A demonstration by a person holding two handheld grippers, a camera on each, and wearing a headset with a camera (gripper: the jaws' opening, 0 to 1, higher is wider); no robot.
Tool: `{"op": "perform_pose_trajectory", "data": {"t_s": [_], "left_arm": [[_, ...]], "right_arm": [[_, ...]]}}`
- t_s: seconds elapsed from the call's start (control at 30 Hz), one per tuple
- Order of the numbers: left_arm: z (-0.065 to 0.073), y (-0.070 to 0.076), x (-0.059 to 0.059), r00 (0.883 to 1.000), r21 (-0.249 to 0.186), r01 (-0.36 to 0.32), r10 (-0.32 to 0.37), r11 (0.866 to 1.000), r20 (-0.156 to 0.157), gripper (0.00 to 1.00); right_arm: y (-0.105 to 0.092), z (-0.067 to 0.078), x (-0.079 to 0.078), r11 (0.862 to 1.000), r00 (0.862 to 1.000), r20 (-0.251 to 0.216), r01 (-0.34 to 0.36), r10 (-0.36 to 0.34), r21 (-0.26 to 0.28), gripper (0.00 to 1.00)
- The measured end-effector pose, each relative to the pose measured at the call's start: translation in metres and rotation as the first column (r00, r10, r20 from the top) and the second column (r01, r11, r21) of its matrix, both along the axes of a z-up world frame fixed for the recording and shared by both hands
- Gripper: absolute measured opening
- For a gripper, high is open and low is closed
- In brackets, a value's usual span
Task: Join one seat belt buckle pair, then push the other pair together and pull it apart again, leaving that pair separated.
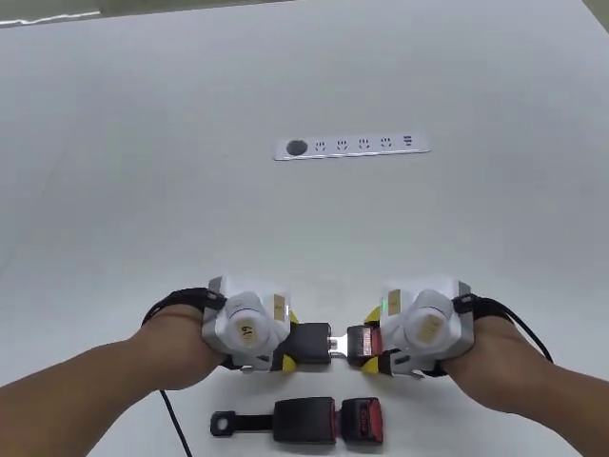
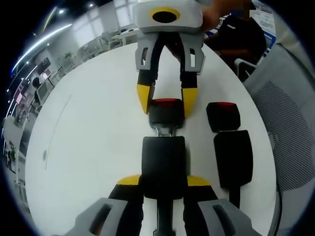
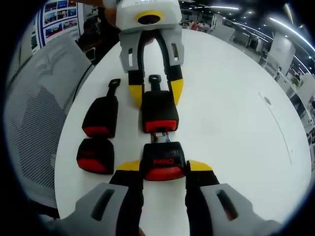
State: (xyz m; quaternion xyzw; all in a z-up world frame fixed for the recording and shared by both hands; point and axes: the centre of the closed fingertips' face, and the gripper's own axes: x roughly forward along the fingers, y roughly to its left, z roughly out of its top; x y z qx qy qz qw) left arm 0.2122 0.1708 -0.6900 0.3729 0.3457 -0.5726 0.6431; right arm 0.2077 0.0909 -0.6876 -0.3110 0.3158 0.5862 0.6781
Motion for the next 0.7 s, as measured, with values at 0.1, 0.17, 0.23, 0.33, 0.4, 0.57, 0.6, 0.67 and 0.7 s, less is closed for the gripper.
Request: {"op": "perform_pose_trajectory", "data": {"t_s": [0.1,0.17,0.23,0.33,0.4,0.57,0.6,0.67,0.7], "left_arm": [[0.000,0.000,0.000,1.000,-0.002,-0.003,0.003,1.000,-0.003,0.30],[0.000,-0.001,0.000,1.000,-0.004,-0.007,0.007,1.000,-0.006,0.30],[0.000,-0.001,0.000,1.000,-0.005,-0.009,0.009,1.000,-0.007,0.30],[-0.001,-0.002,0.000,1.000,-0.002,-0.006,0.006,1.000,-0.007,0.30],[-0.001,-0.003,0.000,1.000,-0.004,-0.004,0.004,1.000,-0.006,0.30],[-0.002,-0.003,-0.001,1.000,0.004,-0.001,0.001,1.000,-0.002,0.30],[-0.002,-0.003,-0.002,1.000,0.006,-0.002,0.002,1.000,-0.002,0.30],[-0.002,-0.002,-0.002,1.000,0.010,-0.001,0.001,1.000,-0.003,0.30],[-0.002,-0.002,-0.002,1.000,0.011,0.000,0.000,1.000,-0.003,0.30]], "right_arm": [[0.001,0.000,0.000,1.000,1.000,-0.001,0.002,-0.002,0.002,0.31],[0.001,0.000,0.001,1.000,1.000,-0.001,0.000,0.000,0.004,0.30],[0.003,0.000,0.001,1.000,1.000,-0.001,-0.005,0.005,0.000,0.30],[0.007,-0.001,0.003,1.000,1.000,0.004,-0.015,0.015,-0.001,0.30],[0.009,-0.001,0.002,1.000,1.000,0.001,-0.014,0.014,0.002,0.30],[0.014,-0.002,0.003,1.000,1.000,0.001,-0.009,0.009,-0.007,0.30],[0.013,-0.002,0.003,1.000,1.000,0.001,-0.008,0.008,-0.007,0.30],[0.013,-0.002,0.002,1.000,1.000,0.002,-0.009,0.009,-0.009,0.30],[0.013,-0.003,0.002,1.000,1.000,0.003,-0.011,0.011,-0.013,0.30]]}}
